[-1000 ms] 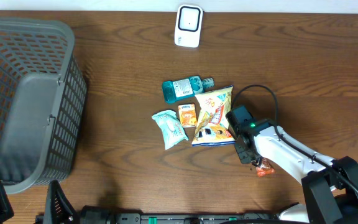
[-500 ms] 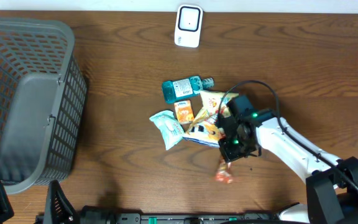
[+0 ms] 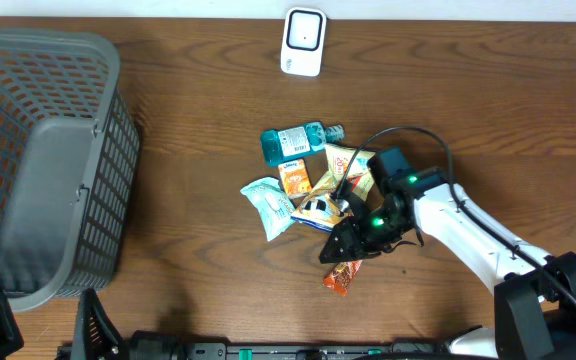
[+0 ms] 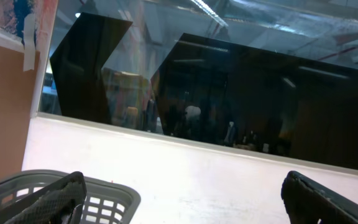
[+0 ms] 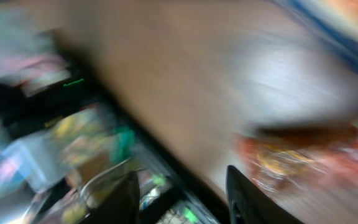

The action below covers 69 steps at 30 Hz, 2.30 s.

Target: Scan the item barcode

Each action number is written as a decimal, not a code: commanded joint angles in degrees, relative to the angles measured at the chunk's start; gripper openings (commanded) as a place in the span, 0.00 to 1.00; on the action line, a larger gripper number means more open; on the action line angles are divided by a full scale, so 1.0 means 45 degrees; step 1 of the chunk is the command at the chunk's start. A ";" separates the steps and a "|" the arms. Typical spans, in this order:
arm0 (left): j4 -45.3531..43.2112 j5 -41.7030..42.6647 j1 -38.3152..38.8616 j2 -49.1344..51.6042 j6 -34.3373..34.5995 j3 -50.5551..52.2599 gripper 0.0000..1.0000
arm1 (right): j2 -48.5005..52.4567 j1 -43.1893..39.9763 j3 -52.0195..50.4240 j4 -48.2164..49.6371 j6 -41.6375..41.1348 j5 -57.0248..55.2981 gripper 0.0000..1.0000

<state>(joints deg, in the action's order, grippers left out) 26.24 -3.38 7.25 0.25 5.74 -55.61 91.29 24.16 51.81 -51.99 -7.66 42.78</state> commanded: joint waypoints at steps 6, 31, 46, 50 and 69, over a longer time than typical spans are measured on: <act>-0.0034 -0.0063 0.0015 -0.0019 -0.0160 0.0015 0.98 | 0.0029 0.1321 -0.0073 0.1423 -0.6538 -0.7281 0.90; -0.0204 -0.0063 0.0015 -0.0019 -0.0160 0.0015 0.98 | 0.1083 0.2181 -0.1122 0.3847 -0.5008 -0.4245 0.01; -0.0083 -0.0063 0.0015 -0.0019 -0.0160 0.0015 0.98 | 0.1015 0.1724 -0.1122 1.5572 -0.0476 1.0365 0.01; -0.0073 -0.0063 0.0015 -0.0019 -0.0160 0.0015 0.98 | 0.1015 0.1938 -0.1122 1.9161 -0.0573 1.0365 0.01; 0.0107 -0.0063 0.0015 -0.0019 -0.0160 0.0311 0.98 | 0.1015 0.2263 -0.1122 2.8735 -0.6450 1.0350 0.01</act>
<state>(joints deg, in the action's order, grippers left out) 26.83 -3.38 7.25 0.25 5.74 -54.43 96.14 34.17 46.33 72.53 -26.26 88.68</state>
